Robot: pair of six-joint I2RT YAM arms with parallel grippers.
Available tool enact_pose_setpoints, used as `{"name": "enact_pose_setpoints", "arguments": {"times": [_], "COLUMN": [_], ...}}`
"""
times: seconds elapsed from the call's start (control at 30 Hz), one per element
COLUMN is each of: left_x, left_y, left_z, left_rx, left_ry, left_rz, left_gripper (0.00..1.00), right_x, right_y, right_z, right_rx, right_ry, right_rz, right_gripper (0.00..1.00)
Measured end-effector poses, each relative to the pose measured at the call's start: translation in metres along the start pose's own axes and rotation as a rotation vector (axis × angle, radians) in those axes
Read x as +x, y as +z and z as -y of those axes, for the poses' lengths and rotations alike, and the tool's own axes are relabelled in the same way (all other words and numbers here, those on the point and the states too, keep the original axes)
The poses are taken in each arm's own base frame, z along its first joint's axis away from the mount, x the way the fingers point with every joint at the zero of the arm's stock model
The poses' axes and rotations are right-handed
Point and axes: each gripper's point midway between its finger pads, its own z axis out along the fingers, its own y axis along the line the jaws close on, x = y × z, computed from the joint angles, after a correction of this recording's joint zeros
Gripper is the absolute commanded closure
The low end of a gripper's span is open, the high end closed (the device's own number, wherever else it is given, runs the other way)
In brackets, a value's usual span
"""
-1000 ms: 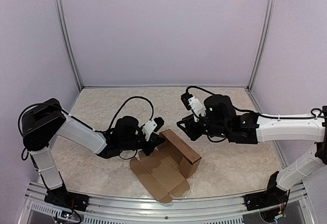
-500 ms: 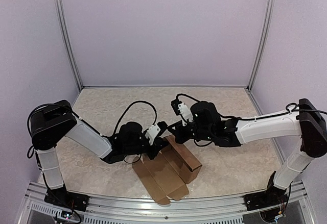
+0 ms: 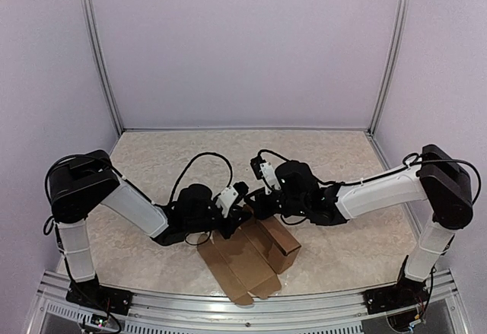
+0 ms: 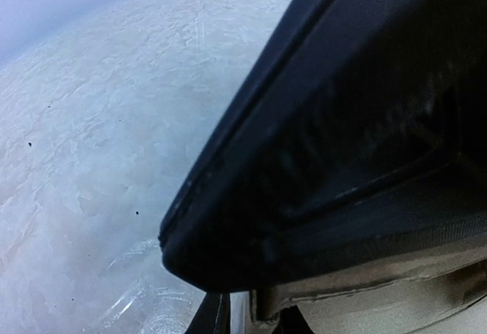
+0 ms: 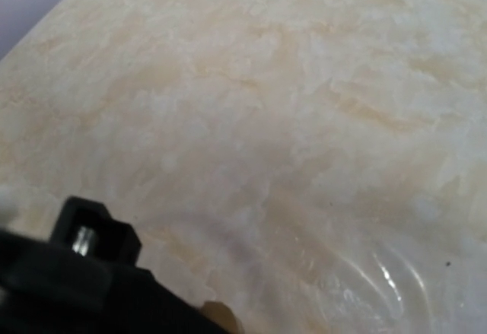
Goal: Fold the paper box
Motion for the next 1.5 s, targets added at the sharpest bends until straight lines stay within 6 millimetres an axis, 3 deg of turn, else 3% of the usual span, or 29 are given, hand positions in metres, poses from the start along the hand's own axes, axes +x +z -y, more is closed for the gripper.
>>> {"name": "enact_pose_setpoints", "arguments": {"times": [0.37,0.67,0.87,1.37,1.5], "left_x": [0.011,0.012,0.012,0.012,0.012], "left_y": [0.003,0.004,0.005,0.006,0.006], "left_z": [-0.001,-0.005,-0.003,-0.003,-0.003], "left_rx": [-0.006,-0.032,-0.05,-0.081,-0.089], "left_ry": [-0.031,-0.065,-0.073,-0.063,-0.062], "left_rz": [-0.024,-0.016,-0.01,-0.004,-0.004], "left_gripper": [0.8,0.81,1.0,1.0,0.84], "right_x": [0.015,0.014,0.014,0.013,0.013], "right_y": [0.013,0.015,0.015,0.015,0.015], "right_z": [-0.01,-0.011,-0.011,-0.01,-0.01], "right_rx": [-0.014,-0.004,-0.004,0.0,0.0], "right_ry": [0.004,0.014,0.02,0.028,0.033], "right_rz": [0.003,0.02,0.022,0.027,0.027], "right_gripper": [1.0,1.0,1.0,1.0,1.0]}}
